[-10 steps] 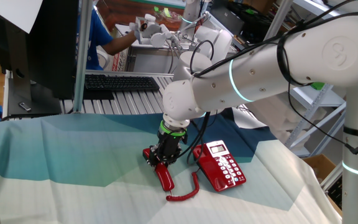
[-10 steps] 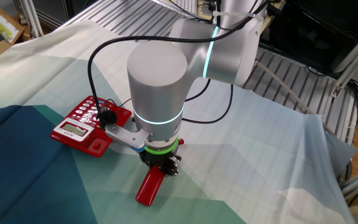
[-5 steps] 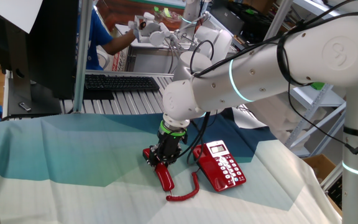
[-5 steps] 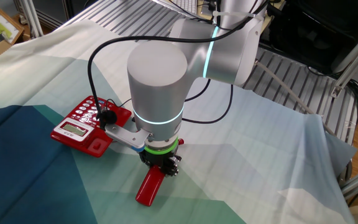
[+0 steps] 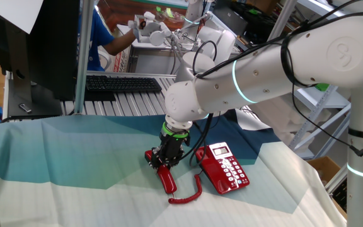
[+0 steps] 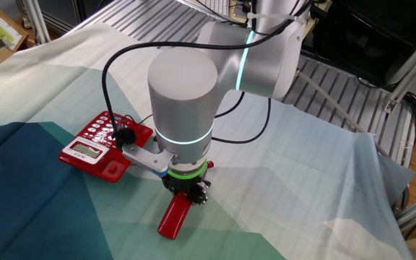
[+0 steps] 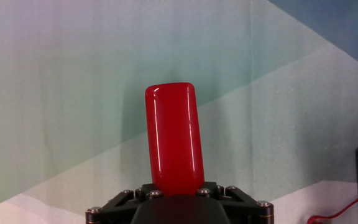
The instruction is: Place the handset of the telephone on the corresponding phone cradle
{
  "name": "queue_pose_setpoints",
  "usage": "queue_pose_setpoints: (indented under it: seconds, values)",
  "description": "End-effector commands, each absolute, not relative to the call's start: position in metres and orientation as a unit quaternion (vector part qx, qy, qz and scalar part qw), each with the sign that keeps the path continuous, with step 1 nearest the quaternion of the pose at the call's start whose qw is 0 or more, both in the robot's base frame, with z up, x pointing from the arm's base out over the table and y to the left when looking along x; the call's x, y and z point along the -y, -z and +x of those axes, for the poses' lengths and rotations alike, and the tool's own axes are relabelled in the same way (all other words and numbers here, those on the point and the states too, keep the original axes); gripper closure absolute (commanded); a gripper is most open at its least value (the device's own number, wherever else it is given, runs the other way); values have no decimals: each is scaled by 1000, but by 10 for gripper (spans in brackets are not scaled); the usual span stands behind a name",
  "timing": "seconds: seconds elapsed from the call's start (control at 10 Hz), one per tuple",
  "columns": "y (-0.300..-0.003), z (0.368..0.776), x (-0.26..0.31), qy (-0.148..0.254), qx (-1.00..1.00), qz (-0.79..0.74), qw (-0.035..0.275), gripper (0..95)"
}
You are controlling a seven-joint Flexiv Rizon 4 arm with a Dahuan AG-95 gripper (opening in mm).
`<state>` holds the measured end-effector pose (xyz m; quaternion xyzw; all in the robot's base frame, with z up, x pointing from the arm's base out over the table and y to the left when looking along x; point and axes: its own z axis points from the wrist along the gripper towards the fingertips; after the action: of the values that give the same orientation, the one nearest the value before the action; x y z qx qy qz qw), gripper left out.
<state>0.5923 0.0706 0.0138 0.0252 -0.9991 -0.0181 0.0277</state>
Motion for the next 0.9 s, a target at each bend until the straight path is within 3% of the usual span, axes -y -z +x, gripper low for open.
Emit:
queue_pose_setpoints:
  seconds: [0.1, 0.2, 0.3, 0.4, 0.5, 0.6, 0.7, 0.8, 0.9]
  values:
    - [-12, 593, -71, 18, 999, 25, 27, 950]
    - [-23, 598, -87, -31, 999, -37, 23, 950]
    - [-24, 597, -87, -28, 999, -30, 27, 760]
    - [-24, 597, -86, -29, 999, -32, 25, 950]
    - [-24, 598, -86, -31, 998, -45, 25, 760]
    - [-24, 598, -86, -32, 998, -51, 24, 380]
    - [-24, 598, -86, -28, 998, -57, 22, 190]
    - [-23, 597, -86, -24, 998, -58, 21, 190]
    - [-21, 596, -84, -26, 998, -57, 21, 0]
